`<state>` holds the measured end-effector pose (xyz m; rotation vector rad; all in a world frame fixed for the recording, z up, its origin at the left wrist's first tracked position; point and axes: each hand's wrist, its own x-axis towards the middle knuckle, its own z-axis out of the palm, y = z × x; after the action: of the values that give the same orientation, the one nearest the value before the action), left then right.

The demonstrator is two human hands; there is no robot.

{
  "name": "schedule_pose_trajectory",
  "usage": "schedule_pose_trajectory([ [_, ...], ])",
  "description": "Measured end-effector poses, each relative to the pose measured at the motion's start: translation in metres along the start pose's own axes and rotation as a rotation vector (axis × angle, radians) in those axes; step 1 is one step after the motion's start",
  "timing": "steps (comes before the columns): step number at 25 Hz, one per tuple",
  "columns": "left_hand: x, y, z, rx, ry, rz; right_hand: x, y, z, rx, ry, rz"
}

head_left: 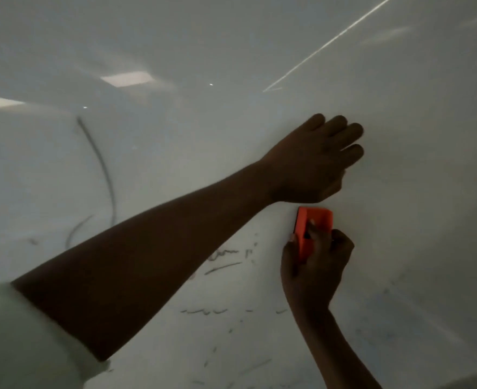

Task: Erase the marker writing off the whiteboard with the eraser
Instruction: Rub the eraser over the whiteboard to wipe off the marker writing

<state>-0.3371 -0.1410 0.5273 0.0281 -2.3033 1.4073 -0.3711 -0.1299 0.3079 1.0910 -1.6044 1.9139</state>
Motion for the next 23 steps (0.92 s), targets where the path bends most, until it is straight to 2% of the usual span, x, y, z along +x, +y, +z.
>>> schedule_pose_trajectory([
  [3,-0.088,-0.047,-0.051,0.044,0.097,-0.214,0.032,-0.021,0.005,-0.019,0.032,-0.132],
  [6,-0.184,-0.105,-0.095,0.217,0.157,-0.511,0.062,-0.056,0.021,0.02,0.12,-0.104],
  [7,-0.213,-0.121,-0.108,0.276,0.177,-0.612,0.057,-0.075,0.027,0.035,0.116,-0.132],
  [9,-0.261,-0.146,-0.126,0.368,0.197,-0.749,0.03,-0.098,0.035,0.035,0.008,-0.32],
  [12,-0.298,-0.165,-0.135,0.409,0.199,-0.731,0.022,-0.087,0.024,-0.035,-0.166,-0.774],
  [13,-0.302,-0.169,-0.134,0.406,0.194,-0.692,0.045,-0.081,0.017,-0.057,-0.16,-0.84],
  [15,-0.308,-0.173,-0.132,0.395,0.206,-0.646,0.105,-0.085,0.01,-0.091,-0.039,-0.77],
  [17,-0.309,-0.176,-0.129,0.388,0.223,-0.648,0.167,-0.114,0.012,-0.09,0.118,-0.588],
  [19,-0.309,-0.176,-0.128,0.372,0.229,-0.67,0.184,-0.156,0.025,-0.104,0.228,-0.429],
  [21,-0.308,-0.173,-0.129,0.362,0.241,-0.684,0.148,-0.187,0.041,-0.066,0.202,-0.47],
  [23,-0.306,-0.17,-0.132,0.339,0.242,-0.666,0.094,-0.189,0.047,-0.033,-0.004,-0.752],
])
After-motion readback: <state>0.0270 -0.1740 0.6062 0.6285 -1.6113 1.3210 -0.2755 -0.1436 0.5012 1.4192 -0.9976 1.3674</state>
